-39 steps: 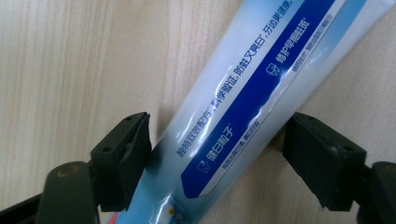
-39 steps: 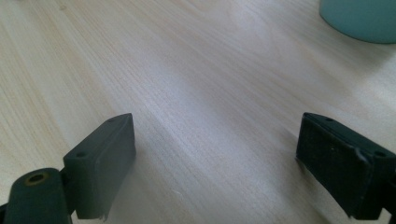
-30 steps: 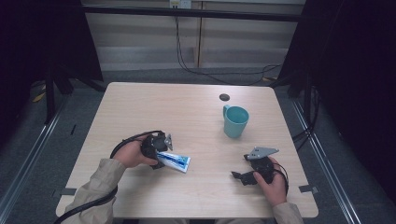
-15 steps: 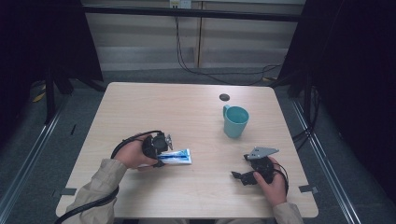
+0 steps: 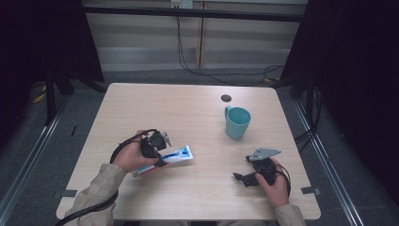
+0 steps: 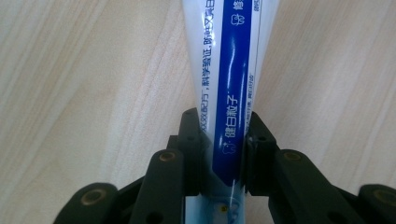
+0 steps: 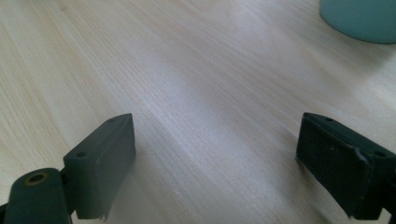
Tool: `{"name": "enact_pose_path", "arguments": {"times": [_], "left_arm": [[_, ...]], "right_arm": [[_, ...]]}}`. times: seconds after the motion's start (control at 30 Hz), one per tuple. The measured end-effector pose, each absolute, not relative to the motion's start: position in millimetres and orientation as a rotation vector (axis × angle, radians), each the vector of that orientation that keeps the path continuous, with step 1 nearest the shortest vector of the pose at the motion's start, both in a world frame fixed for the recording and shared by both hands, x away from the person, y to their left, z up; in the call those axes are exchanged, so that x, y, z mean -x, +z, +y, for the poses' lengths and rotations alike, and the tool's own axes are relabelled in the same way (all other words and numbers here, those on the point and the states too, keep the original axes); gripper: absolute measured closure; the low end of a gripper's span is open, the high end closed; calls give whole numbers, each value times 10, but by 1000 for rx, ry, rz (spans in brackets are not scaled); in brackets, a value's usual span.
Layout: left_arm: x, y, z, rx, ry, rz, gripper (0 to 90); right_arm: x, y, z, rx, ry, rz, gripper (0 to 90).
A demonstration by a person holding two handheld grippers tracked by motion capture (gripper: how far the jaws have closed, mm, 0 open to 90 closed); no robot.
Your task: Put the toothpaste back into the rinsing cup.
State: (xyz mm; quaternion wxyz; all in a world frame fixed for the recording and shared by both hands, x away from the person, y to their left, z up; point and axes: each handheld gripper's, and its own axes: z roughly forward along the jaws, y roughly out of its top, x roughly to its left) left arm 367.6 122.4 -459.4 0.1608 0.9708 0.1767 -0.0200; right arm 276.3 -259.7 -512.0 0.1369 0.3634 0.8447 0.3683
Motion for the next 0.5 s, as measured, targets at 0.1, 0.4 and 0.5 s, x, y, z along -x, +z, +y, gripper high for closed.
{"name": "enact_pose_path", "arguments": {"times": [0.1,0.4,0.5], "left_arm": [[-3685,-4556,1256,-2732,-90,534,733],[-3704,-4437,1325,-2635,-105,607,735],[-3701,-4399,1344,-2588,-93,628,736]], "right_arm": [[-2764,-5119,-2599,-1054,1067,2445,113],[-2765,-5120,-2597,-1048,1066,2447,113],[-2765,-5120,-2596,-1048,1065,2447,113]]}}
